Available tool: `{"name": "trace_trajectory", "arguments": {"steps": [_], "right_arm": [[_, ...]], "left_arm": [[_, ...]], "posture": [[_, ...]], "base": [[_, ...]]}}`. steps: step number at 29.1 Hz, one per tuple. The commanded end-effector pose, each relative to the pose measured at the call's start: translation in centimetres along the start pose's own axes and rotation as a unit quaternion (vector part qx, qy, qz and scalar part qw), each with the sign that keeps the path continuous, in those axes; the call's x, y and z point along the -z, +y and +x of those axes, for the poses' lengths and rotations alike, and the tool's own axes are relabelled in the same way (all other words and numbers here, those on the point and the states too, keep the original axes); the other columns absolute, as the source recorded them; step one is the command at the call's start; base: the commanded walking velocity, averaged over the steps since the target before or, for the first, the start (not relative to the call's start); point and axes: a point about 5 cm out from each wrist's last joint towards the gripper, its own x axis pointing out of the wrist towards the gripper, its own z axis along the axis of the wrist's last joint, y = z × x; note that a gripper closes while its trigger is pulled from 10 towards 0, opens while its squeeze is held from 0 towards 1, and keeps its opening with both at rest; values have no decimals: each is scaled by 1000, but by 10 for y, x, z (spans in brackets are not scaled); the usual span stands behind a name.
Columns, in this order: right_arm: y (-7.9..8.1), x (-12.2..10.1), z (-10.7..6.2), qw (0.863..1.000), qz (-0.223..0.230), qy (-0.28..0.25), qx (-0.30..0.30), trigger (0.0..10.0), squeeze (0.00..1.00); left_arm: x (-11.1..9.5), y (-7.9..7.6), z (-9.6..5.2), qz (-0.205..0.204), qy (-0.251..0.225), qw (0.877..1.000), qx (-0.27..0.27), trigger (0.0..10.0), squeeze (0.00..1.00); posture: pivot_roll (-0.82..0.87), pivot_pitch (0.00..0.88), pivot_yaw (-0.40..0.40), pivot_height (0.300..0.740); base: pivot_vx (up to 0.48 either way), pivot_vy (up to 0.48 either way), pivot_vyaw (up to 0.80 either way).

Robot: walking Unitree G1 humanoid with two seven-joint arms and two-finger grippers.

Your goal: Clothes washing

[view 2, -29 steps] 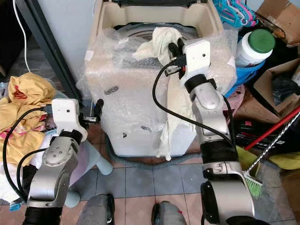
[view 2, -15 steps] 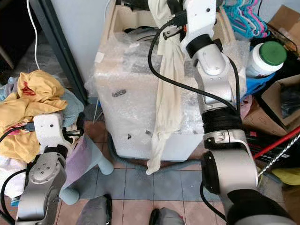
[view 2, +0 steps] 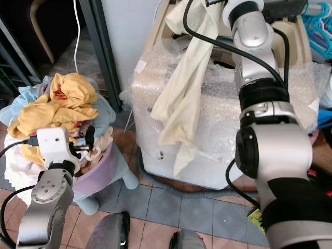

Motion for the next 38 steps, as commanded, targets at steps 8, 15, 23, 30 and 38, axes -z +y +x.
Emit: {"name": "trace_trajectory", "arguments": {"steps": [8, 15, 23, 30, 38], "right_arm": [[1, 38, -7, 989, 5, 145, -19, 10000, 0], [37, 94, -36, 959, -28, 248, -132, 10000, 0], [23, 102, -41, 963, -5, 251, -99, 10000, 0], [13, 85, -44, 991, 13, 104, -84, 10000, 0], [20, 71, -70, 996, 30, -7, -84, 10000, 0]], "left_arm": [[3, -4, -3, -2, 13, 1000, 8, 10000, 0], [3, -5, -3, 0, 17, 1000, 10, 10000, 0], [3, -8, -1, 1, 20, 1000, 16, 10000, 0], [-5, -7, -3, -10, -3, 1000, 27, 10000, 0], [-8, -9, -2, -18, -14, 999, 45, 10000, 0]], "posture": [[75, 115, -34, 740], [73, 126, -31, 740], [65, 126, -28, 740], [73, 120, -37, 740], [50, 110, -28, 740]], "base": [[0, 0, 0], [0, 0, 0], [0, 0, 0], [75, 0, 0], [367, 0, 0]]}}
